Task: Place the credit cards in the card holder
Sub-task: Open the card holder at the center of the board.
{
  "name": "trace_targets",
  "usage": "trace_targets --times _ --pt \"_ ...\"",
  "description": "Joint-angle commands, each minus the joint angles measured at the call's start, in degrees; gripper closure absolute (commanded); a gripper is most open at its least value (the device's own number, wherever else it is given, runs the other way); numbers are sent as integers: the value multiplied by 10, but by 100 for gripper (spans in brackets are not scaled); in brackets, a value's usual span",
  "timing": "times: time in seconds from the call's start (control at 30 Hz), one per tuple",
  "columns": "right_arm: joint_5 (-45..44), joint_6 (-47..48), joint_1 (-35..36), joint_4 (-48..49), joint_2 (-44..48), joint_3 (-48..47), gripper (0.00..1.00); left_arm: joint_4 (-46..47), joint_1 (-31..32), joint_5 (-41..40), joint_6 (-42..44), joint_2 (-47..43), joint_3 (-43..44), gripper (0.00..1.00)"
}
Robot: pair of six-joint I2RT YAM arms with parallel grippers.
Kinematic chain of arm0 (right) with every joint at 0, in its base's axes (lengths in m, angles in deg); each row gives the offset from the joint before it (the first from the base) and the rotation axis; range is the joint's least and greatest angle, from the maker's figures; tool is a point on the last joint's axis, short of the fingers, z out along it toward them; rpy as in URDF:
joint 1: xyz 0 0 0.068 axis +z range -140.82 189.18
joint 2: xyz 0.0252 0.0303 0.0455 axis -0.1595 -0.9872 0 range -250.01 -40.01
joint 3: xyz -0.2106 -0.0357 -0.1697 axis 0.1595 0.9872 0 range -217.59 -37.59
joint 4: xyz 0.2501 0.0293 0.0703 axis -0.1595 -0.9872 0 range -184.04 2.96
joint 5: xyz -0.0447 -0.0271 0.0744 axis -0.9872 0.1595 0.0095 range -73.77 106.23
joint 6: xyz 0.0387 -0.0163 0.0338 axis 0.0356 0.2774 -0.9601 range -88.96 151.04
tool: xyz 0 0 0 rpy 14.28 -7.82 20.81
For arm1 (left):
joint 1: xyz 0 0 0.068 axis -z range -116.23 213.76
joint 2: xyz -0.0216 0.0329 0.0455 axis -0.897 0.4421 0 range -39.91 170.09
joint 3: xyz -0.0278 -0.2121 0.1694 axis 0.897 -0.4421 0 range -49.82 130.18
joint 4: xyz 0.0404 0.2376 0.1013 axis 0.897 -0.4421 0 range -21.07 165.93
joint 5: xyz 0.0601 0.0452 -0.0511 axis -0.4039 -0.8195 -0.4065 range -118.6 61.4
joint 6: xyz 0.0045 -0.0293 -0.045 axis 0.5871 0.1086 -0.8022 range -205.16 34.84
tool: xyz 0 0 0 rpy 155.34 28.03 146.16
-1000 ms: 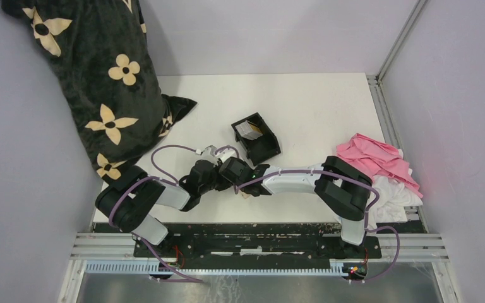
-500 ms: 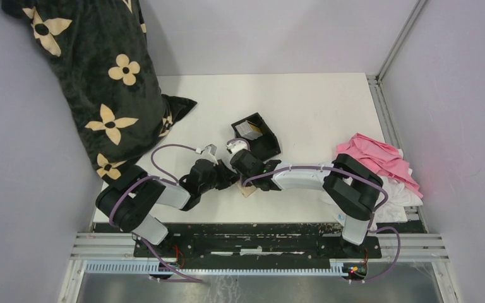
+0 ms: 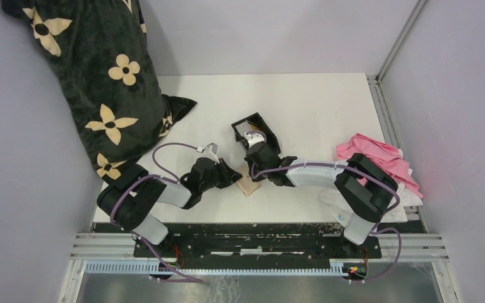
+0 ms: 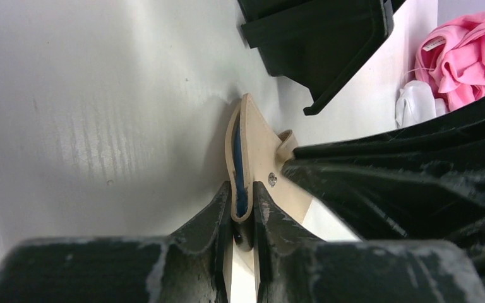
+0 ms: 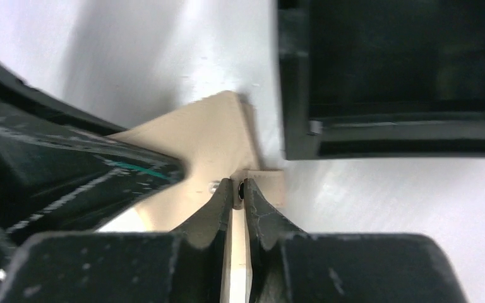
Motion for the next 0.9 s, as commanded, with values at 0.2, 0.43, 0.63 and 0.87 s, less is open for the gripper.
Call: trace_targets --times 0.2,0.43,0.63,0.87 --pt "-69 -22 -42 -64 55 47 98 -89 -11 -51 36 -35 8 67" --pt "-77 -29 -46 -82 76 52 99 -103 -12 -60 31 -58 20 44" --pt "-84 -37 -48 -88 99 69 99 -116 -12 -70 25 -89 21 39" --pt "-85 -56 -48 -89 129 94 98 -123 -12 -85 15 -153 -12 39"
